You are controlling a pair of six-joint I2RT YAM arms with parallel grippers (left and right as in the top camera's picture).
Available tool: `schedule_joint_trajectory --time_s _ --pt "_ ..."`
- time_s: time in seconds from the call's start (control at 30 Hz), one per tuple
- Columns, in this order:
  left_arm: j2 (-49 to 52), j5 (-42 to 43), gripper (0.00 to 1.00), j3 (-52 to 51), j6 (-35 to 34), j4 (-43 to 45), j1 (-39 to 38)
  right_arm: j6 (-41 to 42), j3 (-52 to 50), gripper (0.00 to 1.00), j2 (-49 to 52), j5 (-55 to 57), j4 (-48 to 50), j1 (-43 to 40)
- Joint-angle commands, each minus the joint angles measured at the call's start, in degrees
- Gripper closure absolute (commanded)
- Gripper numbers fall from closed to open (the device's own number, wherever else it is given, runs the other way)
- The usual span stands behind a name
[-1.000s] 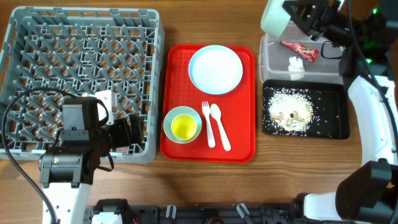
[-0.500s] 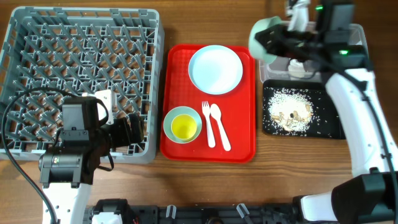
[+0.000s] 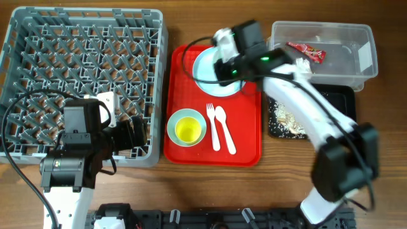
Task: Sort waste into correct bins and load items into the dishwasher rack
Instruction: 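Bring the emptied green bowl back and set it on the white plate, then grasp the yellow cup from the blue bowl with the right gripper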
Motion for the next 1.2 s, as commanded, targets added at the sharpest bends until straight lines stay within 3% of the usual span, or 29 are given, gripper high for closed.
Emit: schedule_joint_trajectory --time_s 0.0,0.23,0.4,0.57,0.83,0.97,1.17 --pt "0.0 0.1 0.00 0.9 0.7 0.0 0.1 -1.5 0.9 0.96 5.9 1.7 0.6 1.6" --pt "0.0 0.1 0.00 0.9 0.7 0.0 0.1 -0.5 1.0 0.93 9.5 1.3 1.8 3.0" --pt "0.0 0.1 0.00 0.9 0.7 0.0 0.1 0.8 1.1 0.73 9.0 -1.1 0.5 3.2" --pt "0.0 0.1 0.00 0.9 0.7 0.0 0.1 3.7 2.7 0.60 4.8 -3.0 -3.8 3.0" --pt "0.0 0.1 0.00 0.9 0.7 0.0 0.1 6.2 3.1 0.55 -6.5 -4.4 -12.1 3.2" --pt "0.0 0.1 0.00 0.9 0.7 0.3 0.1 6.8 2.8 0.56 -7.1 -7.6 -18.9 4.7" --pt "0.7 0.1 0.00 0.9 0.7 0.6 0.1 10.2 -2.7 0.55 -6.6 -7.7 -20.1 8.3"
